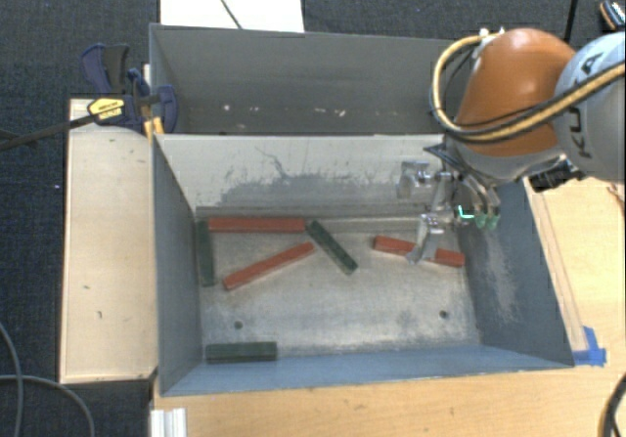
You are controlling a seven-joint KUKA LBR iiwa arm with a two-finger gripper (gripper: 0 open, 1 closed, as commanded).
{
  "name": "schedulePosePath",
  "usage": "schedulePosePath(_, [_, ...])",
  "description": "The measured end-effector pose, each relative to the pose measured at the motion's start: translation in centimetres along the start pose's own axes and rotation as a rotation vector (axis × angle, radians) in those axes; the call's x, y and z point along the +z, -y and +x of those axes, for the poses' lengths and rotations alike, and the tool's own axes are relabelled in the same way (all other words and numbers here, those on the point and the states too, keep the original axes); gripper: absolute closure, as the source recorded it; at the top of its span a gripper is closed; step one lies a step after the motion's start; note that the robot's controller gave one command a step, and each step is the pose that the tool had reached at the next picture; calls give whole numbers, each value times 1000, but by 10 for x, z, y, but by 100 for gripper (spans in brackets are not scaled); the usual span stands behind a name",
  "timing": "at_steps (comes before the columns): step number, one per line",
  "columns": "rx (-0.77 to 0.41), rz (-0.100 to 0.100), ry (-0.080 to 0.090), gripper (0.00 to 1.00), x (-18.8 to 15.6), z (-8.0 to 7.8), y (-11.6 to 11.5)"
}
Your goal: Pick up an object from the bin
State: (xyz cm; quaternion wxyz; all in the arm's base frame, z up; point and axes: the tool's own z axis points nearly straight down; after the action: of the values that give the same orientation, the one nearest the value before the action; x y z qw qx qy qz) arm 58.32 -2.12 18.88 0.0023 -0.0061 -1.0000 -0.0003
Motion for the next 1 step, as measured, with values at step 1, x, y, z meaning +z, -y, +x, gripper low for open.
schedulePosePath(1, [-111,1,0,0,119,1,71])
